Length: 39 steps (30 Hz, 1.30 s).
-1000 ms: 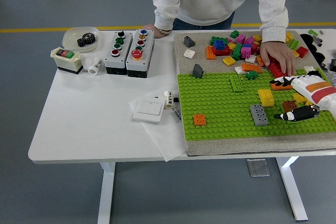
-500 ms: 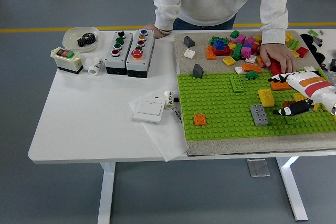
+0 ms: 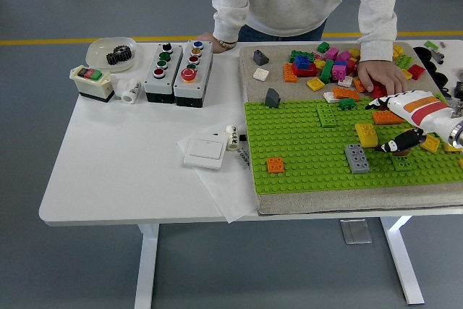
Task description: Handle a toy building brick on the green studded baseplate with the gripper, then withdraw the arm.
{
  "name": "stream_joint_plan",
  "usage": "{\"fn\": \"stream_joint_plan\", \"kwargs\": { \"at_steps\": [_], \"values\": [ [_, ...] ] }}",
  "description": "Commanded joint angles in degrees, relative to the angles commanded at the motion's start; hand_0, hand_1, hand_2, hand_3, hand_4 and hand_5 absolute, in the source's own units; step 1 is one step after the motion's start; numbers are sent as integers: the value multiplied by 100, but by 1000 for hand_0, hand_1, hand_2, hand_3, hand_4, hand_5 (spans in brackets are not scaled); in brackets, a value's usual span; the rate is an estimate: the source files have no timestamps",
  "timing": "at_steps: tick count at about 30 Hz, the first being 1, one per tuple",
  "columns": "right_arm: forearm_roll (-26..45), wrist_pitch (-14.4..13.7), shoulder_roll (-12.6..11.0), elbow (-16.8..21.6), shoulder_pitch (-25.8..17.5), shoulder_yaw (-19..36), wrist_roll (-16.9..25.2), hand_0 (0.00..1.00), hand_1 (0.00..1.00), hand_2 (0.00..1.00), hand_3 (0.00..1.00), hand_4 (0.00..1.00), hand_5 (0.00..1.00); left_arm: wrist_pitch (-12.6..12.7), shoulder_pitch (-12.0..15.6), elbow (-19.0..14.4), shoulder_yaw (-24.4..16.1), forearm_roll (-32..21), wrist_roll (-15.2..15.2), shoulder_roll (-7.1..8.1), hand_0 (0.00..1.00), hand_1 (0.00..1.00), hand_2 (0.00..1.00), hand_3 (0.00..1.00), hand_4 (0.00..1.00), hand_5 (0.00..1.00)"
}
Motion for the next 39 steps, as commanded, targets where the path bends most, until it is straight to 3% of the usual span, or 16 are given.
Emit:
{"fn": "stream_joint_plan", "kwargs": {
  "at_steps": [17,39],
  "values": [
    [74,-6,417,-964,404,-481,127,735,722,749,797,991,355,0,-103,-11,64,-69,-10,13,802,818,803,657,712,623],
    [360,620,794,-1588,905,-1032,372,739,725,751,795,979,338,16,-256,-35,123,-88,-15,51,804,820,803,658,714,621]
  ]
}}
